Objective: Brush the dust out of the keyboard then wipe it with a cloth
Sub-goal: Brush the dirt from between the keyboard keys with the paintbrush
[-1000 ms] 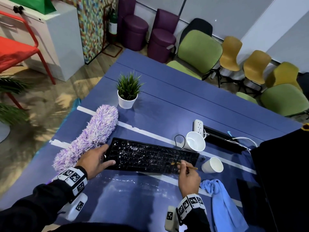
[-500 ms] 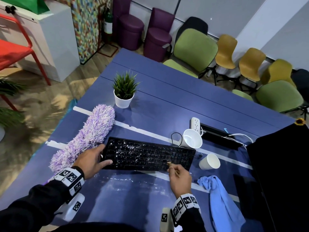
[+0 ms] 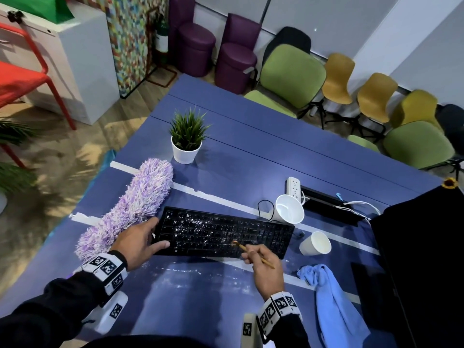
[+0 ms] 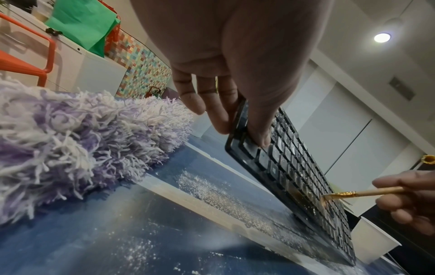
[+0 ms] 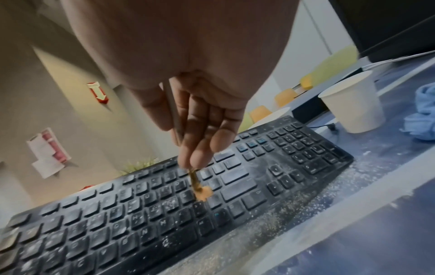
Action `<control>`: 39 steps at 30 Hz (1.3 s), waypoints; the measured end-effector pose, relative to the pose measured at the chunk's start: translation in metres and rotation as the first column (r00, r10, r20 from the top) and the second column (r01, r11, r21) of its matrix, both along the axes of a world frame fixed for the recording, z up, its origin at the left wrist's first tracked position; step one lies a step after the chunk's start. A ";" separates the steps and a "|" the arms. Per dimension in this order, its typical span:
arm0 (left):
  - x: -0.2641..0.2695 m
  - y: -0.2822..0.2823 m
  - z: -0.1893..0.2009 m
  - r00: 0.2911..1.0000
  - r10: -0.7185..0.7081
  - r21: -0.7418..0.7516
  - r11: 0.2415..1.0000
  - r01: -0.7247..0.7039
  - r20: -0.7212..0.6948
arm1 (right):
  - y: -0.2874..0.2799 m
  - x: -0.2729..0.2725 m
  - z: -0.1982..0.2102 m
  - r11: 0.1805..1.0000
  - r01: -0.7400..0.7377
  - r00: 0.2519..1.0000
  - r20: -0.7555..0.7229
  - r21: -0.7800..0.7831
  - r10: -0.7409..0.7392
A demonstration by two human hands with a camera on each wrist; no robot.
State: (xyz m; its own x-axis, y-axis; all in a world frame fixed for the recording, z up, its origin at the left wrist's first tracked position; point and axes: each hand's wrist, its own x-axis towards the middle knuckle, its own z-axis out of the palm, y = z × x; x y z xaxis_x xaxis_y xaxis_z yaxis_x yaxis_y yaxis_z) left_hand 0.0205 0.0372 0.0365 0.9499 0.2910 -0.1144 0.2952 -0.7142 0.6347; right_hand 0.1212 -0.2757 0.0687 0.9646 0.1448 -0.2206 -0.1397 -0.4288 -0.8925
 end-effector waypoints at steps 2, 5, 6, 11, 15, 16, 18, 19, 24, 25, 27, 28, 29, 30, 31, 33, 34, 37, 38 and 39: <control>0.000 0.000 0.001 1.000 0.000 -0.003 1.000 0.000 0.000 | -0.003 0.005 -0.003 0.993 0.120 0.993 0.007 0.020 -0.120; 0.001 0.000 -0.002 1.000 0.002 0.002 1.000 -0.002 0.012 | 0.001 0.004 0.001 0.997 0.070 0.997 0.038 0.035 -0.072; 0.001 0.001 -0.003 1.000 0.001 0.005 1.000 -0.001 0.015 | 0.005 0.001 0.003 1.000 -0.003 0.999 0.049 0.022 0.002; 0.001 0.003 -0.004 0.998 -0.032 -0.001 0.999 0.032 0.052 | 0.010 0.000 0.000 1.000 0.024 0.999 0.048 0.002 -0.024; 0.001 0.002 -0.005 0.998 -0.021 -0.015 1.000 0.022 0.060 | 0.013 -0.014 0.001 1.000 0.012 0.996 0.084 -0.019 -0.011; 0.001 0.003 -0.005 0.998 -0.021 -0.014 1.000 0.022 0.058 | 0.018 -0.021 0.002 0.998 -0.059 0.996 0.071 -0.018 0.060; 0.001 0.003 -0.007 0.998 -0.024 -0.029 0.999 0.026 0.058 | 0.023 -0.030 0.003 0.990 -0.143 0.988 0.066 0.002 0.142; 0.002 0.004 -0.009 0.998 -0.025 -0.042 0.999 0.027 0.059 | 0.023 -0.031 0.003 0.992 -0.125 0.989 0.081 0.012 0.124; 0.003 0.005 -0.010 0.998 -0.037 -0.029 0.999 0.038 0.052 | 0.012 -0.020 0.004 0.995 0.101 0.988 0.117 0.009 -0.101; 0.004 0.005 -0.008 0.998 -0.033 -0.019 0.999 0.034 0.050 | 0.012 -0.020 0.005 0.997 0.083 0.989 0.123 -0.006 -0.082; 0.005 0.004 -0.008 0.999 -0.024 0.000 1.000 0.024 0.045 | 0.011 -0.019 0.007 0.999 0.039 0.992 0.123 -0.034 -0.035; 0.006 0.005 -0.007 0.999 -0.023 0.005 1.000 0.023 0.042 | 0.008 -0.017 0.008 0.998 0.043 0.992 0.120 -0.049 -0.037; 0.006 0.005 -0.008 0.999 -0.024 0.008 1.000 0.024 0.038 | 0.003 -0.012 0.007 0.994 0.081 0.990 0.123 -0.068 -0.072; 0.006 0.005 -0.009 0.999 -0.026 0.012 1.000 0.026 0.035 | -0.004 -0.007 0.005 0.984 0.150 0.981 0.135 -0.100 -0.136; 0.006 0.006 -0.010 0.999 -0.028 0.015 0.999 0.028 0.034 | -0.012 -0.001 0.002 0.964 0.227 0.967 0.155 -0.143 -0.204; 0.006 0.007 -0.012 0.999 -0.029 0.016 0.999 0.028 0.039 | -0.024 0.007 -0.003 0.939 0.267 0.957 0.176 -0.215 -0.232; 0.005 0.007 -0.014 0.999 -0.027 0.017 0.999 0.027 0.041 | -0.026 0.009 -0.006 0.946 0.217 0.970 0.164 -0.240 -0.181; 0.004 0.009 -0.017 0.999 -0.026 0.020 0.999 0.025 0.029 | -0.027 0.010 -0.006 0.952 0.105 0.983 0.176 -0.287 -0.055; 0.004 0.008 -0.016 0.999 -0.025 0.021 0.999 0.024 0.025 | -0.030 0.011 -0.004 0.954 0.135 0.977 0.197 -0.267 -0.083; 0.004 0.008 -0.016 0.999 -0.024 0.024 0.999 0.023 0.022 | -0.033 0.013 -0.003 0.956 0.174 0.969 0.212 -0.235 -0.124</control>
State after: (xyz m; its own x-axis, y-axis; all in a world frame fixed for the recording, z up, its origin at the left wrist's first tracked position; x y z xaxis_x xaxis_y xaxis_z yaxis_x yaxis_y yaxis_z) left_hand 0.0244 0.0448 0.0206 0.9587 0.2711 -0.0865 0.2643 -0.7354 0.6240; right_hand 0.1346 -0.3083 0.0655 0.9985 -0.0395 -0.0391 -0.0552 -0.6291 -0.7753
